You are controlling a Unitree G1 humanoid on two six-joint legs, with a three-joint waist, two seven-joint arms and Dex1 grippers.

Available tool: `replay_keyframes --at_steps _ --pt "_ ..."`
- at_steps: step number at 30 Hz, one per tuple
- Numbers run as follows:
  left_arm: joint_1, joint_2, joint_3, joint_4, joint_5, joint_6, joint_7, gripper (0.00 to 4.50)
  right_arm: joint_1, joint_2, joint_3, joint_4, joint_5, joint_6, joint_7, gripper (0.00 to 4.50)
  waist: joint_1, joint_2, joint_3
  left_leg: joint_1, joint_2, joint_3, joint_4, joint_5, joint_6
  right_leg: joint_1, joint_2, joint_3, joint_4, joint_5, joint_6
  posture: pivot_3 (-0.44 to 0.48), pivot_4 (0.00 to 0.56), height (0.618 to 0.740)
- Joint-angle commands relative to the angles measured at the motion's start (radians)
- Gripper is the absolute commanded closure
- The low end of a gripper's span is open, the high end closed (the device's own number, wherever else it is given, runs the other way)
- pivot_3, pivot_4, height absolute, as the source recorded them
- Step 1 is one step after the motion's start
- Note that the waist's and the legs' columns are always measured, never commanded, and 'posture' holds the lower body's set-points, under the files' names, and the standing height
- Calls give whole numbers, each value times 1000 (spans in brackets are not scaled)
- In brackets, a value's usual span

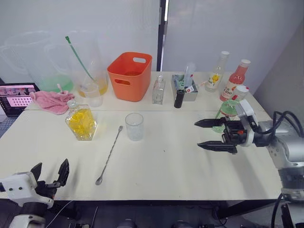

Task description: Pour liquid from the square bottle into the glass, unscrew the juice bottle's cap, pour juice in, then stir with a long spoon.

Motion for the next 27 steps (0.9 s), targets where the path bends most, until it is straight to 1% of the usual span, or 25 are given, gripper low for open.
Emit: replay_keyframes --at_steps 1,5,7,11,18,27 --pt "-70 39 -2 18 -15 9 33 0 -21 11 -30 -45 25 -7 -19 33 -1 0 0 0 0 0 0 0 0 0 0 0 0 0 0 0 150 740" --pt "-169 113 -33 69 22 50 57 0 -15 29 -44 -62 8 -27 -67 33 -3 0 0 0 0 0 0 0 0 0 1 0 1 0 0 0 150 740" --pt "-221 159 -62 122 47 71 49 0 1 33 -48 -98 11 -23 -94 33 -3 0 0 0 0 0 0 0 0 0 1 0 1 0 0 0 150 740" --pt "-340 215 -102 208 67 102 56 0 45 34 -63 -169 15 -7 -155 33 -3 0 0 0 0 -1 0 0 0 -1 1 0 1 0 0 0 150 740" --pt "-467 249 -136 332 104 99 65 0 119 6 -56 -259 1 14 -218 33 -4 0 0 -1 0 -1 0 0 0 -2 1 0 1 0 0 0 150 740" --pt "-618 270 -164 507 123 84 48 0 146 0 -55 -320 7 33 -279 33 -4 0 0 -1 0 -1 0 0 0 -2 1 0 2 0 0 0 150 740"
